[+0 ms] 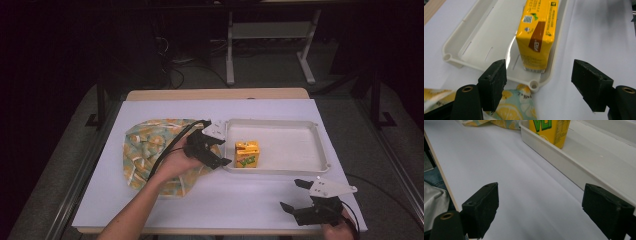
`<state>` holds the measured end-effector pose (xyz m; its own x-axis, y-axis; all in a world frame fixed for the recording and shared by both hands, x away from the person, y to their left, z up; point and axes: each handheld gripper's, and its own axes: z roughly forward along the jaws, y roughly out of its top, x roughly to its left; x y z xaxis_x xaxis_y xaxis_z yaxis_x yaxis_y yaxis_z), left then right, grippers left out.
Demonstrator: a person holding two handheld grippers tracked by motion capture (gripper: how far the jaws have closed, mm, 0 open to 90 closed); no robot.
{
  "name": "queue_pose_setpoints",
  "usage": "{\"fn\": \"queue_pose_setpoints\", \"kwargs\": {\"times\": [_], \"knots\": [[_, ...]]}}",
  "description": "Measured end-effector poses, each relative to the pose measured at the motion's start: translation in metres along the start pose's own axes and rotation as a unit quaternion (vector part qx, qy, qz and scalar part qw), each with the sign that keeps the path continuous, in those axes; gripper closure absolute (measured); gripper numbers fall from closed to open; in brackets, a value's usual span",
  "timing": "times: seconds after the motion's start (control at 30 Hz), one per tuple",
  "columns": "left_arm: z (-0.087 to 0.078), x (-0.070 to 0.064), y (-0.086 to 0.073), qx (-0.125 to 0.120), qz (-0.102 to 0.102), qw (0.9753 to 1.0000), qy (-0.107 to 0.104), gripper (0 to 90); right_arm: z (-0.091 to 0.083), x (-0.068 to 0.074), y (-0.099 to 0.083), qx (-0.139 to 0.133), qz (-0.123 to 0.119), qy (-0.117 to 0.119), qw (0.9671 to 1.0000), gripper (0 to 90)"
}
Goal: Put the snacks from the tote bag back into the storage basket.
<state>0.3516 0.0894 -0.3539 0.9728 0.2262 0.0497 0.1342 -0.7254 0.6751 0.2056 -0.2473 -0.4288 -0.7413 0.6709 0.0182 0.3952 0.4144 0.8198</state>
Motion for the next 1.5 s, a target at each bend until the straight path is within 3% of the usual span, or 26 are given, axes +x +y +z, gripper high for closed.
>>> {"fn": "queue_pose_setpoints", "kwargs": {"times": [0.5,0.97,1.5], "knots": [[-0.011,-0.019,-0.025,-0.004,0.003,0.9999,0.011,26.9,0.0,0.004,0.0,0.0,-0.006,-0.017,0.9998,13.4],[-0.019,-0.033,-0.05,-0.035,-0.031,0.9989,0.005,25.1,0.0,0.006,0.002,-0.002,-0.007,-0.026,0.9996,13.5],[-0.031,-0.044,-0.082,-0.057,-0.066,0.9959,0.021,23.8,0.002,0.007,0.002,0.004,-0.009,-0.018,0.9998,13.5]]}}
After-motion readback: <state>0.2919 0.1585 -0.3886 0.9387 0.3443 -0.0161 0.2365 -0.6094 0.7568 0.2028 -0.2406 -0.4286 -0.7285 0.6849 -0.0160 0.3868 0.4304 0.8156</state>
